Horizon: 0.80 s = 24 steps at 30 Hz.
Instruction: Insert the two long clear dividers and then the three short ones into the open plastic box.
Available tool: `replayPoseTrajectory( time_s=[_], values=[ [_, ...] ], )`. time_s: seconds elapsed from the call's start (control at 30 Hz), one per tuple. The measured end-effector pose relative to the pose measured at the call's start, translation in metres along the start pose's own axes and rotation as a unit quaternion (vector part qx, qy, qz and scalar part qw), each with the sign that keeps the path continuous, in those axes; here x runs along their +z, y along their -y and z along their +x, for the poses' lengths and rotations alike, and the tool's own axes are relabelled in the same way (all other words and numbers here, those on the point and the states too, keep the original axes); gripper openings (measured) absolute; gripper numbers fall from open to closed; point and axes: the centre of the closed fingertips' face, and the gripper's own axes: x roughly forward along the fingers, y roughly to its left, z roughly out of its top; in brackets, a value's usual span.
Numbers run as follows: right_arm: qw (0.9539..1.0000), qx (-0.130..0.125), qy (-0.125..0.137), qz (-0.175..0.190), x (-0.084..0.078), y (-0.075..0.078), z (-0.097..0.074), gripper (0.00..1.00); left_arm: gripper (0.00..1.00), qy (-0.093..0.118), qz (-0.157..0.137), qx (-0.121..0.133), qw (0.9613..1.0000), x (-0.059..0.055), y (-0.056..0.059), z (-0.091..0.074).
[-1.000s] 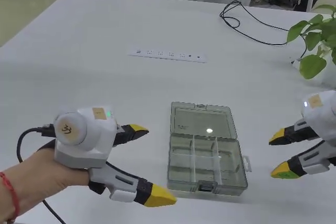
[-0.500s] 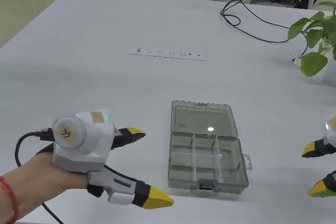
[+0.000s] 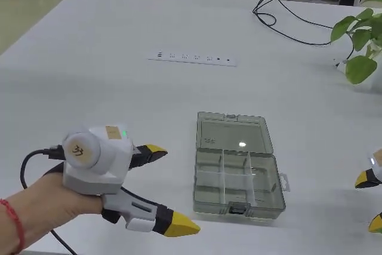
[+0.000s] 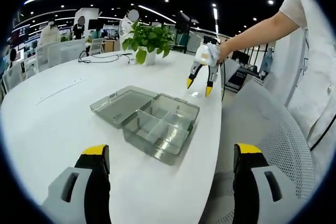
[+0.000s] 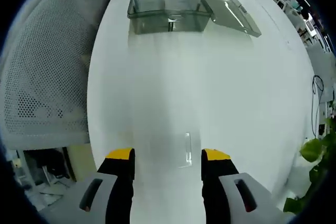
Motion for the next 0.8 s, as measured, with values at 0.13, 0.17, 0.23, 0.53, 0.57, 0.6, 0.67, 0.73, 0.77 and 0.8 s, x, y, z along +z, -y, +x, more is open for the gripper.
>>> replayPoseTrajectory(
  time_s=[0.13, 0.17, 0.23, 0.53, 0.57, 0.6, 0.67, 0.73, 0.77, 0.8],
  values=[
    [1.0000, 0.000, -0.006, -0.008, -0.0029, 0.0002, 0.0030, 0.49, 1.00, -0.001, 0.000, -0.001, 1.0000, -0.0002, 0.0006, 0.0004],
    [0.9999, 0.000, -0.008, -0.007, -0.0034, 0.0001, 0.0040, 0.49, 1.00, -0.001, 0.000, -0.001, 1.0000, -0.0003, 0.0004, 0.0005],
    [0.9999, 0.003, -0.010, -0.009, -0.0038, -0.0025, 0.0068, 0.48, 1.00, -0.001, 0.000, -0.001, 1.0000, -0.0001, 0.0002, 0.0005],
    [0.9999, 0.012, -0.003, -0.007, -0.0040, -0.0030, 0.0052, 0.43, 1.00, -0.001, 0.000, -0.001, 1.0000, 0.0003, -0.0008, 0.0007],
    [0.9999, 0.011, -0.005, -0.008, -0.0043, -0.0020, 0.0053, 0.42, 1.00, -0.001, 0.000, 0.000, 1.0000, 0.0004, -0.0010, 0.0006],
    [0.9999, 0.011, -0.006, -0.007, -0.0045, -0.0013, 0.0052, 0.40, 1.00, -0.001, -0.001, 0.000, 1.0000, 0.0004, -0.0011, 0.0004],
    [0.9999, 0.011, -0.006, -0.006, -0.0045, 0.0002, 0.0051, 0.38, 1.00, 0.000, 0.000, 0.000, 1.0000, 0.0011, -0.0011, 0.0000],
    [0.9999, 0.010, -0.007, -0.007, -0.0049, 0.0009, 0.0050, 0.34, 1.00, 0.001, 0.000, 0.000, 1.0000, 0.0016, -0.0014, -0.0004],
    [0.9999, 0.010, -0.008, -0.007, -0.0050, 0.0009, 0.0049, 0.33, 1.00, 0.000, 0.000, 0.000, 1.0000, 0.0016, -0.0015, -0.0006],
    [0.9999, 0.011, -0.010, -0.009, -0.0047, 0.0008, 0.0050, 0.33, 1.00, 0.000, 0.000, 0.001, 1.0000, 0.0019, -0.0014, -0.0006]
  ],
)
